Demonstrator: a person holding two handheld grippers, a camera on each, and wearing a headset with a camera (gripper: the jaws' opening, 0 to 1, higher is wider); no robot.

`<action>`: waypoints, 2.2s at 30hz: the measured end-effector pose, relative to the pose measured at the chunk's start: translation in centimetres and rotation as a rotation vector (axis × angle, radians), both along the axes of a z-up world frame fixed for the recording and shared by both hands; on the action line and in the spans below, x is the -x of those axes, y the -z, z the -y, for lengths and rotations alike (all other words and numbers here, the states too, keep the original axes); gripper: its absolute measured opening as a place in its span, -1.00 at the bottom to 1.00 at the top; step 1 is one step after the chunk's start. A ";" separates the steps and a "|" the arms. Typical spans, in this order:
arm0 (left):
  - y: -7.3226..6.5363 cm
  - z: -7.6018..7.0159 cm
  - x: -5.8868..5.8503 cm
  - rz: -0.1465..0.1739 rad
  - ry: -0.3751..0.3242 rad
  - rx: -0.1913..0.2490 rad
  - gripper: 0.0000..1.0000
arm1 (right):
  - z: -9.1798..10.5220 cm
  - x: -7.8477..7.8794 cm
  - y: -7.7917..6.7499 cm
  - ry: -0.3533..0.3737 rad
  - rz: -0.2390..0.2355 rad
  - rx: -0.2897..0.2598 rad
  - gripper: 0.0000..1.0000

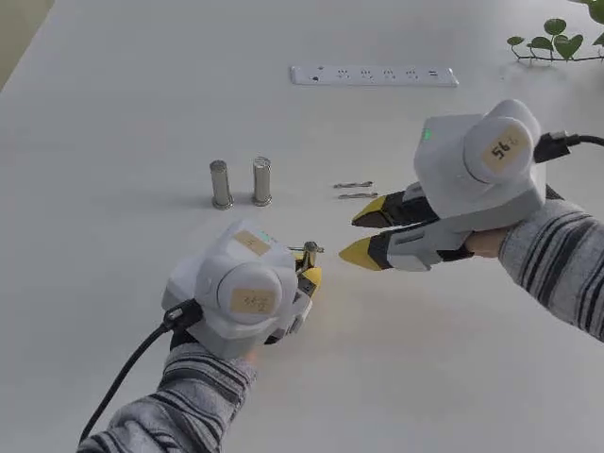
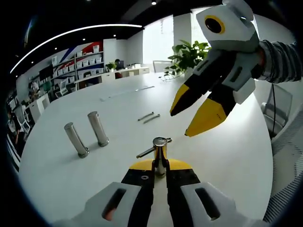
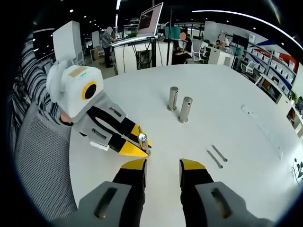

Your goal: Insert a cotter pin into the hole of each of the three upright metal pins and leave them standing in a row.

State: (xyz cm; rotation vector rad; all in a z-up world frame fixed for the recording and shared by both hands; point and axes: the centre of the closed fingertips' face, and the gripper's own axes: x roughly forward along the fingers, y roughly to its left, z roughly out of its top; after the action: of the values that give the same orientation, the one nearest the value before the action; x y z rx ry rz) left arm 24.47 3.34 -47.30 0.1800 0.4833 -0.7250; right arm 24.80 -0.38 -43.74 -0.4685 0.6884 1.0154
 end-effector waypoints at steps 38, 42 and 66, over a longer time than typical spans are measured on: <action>-0.1 -8.6 -5.7 0.001 -0.138 -0.012 -0.91 | -0.3 -0.6 0.7 0.218 -0.064 -0.184 -0.35; -0.1 -8.4 -5.5 0.011 -0.095 -0.015 -0.90 | -0.8 -0.6 0.5 0.251 -0.102 -0.240 -0.35; 0.8 -8.6 -5.5 0.007 -0.124 -0.028 -0.66 | -1.3 -1.5 0.2 0.320 -0.090 -0.287 -0.23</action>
State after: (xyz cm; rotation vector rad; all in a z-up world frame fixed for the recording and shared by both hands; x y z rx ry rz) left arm 29.95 11.92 -48.10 0.1771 0.4942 -0.5962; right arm 26.33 0.89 -43.90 -0.0586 0.6603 0.8172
